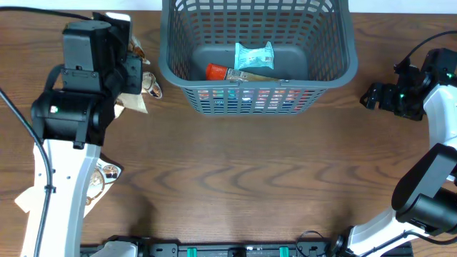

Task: Pack container
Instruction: 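Lift the pouch over the basket and release it inside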

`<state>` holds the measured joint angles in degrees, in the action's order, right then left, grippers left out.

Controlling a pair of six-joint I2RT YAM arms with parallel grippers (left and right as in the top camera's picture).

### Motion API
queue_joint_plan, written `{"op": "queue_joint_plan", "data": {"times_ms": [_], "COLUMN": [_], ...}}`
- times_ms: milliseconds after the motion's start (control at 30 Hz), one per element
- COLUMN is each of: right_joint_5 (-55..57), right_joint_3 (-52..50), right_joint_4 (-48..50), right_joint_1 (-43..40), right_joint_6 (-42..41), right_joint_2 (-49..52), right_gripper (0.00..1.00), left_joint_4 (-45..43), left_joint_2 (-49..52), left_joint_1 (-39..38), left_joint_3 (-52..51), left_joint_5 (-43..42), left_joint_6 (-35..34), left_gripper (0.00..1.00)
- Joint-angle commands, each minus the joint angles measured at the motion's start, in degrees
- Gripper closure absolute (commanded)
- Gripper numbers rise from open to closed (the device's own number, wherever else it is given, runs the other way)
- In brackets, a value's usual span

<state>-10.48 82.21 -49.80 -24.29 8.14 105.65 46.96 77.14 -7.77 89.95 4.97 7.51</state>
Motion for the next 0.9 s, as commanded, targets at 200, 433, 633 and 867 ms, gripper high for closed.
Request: {"op": "queue_joint_plan", "data": {"times_ms": [200,433,633,867], "right_joint_5": [0.2,0.2,0.2,0.2], "right_joint_3": [-0.2,-0.2,-0.2,-0.2], "right_joint_4": [-0.1,-0.4,-0.5,-0.9], "right_joint_1": [0.3,0.3,0.3,0.3], "right_joint_6": [0.7,0.7,0.7,0.7], "right_joint_2": [-0.2,-0.2,-0.2,-0.2], "right_gripper": [0.01,0.01,0.01,0.01], "left_joint_4": [-6.2,-8.0,-12.0,-9.6], "left_joint_2": [2.8,10.8,17.4,28.8], "left_joint_1": [-8.4,-19.1,-25.3,-25.3], "left_joint_3": [8.9,20.6,21.4,21.3], "left_joint_5": [1.1,0.4,-3.3,-9.0], "left_joint_6": [8.0,24.4,38.4,39.2], "left_gripper": [0.94,0.94,0.94,0.94]}}
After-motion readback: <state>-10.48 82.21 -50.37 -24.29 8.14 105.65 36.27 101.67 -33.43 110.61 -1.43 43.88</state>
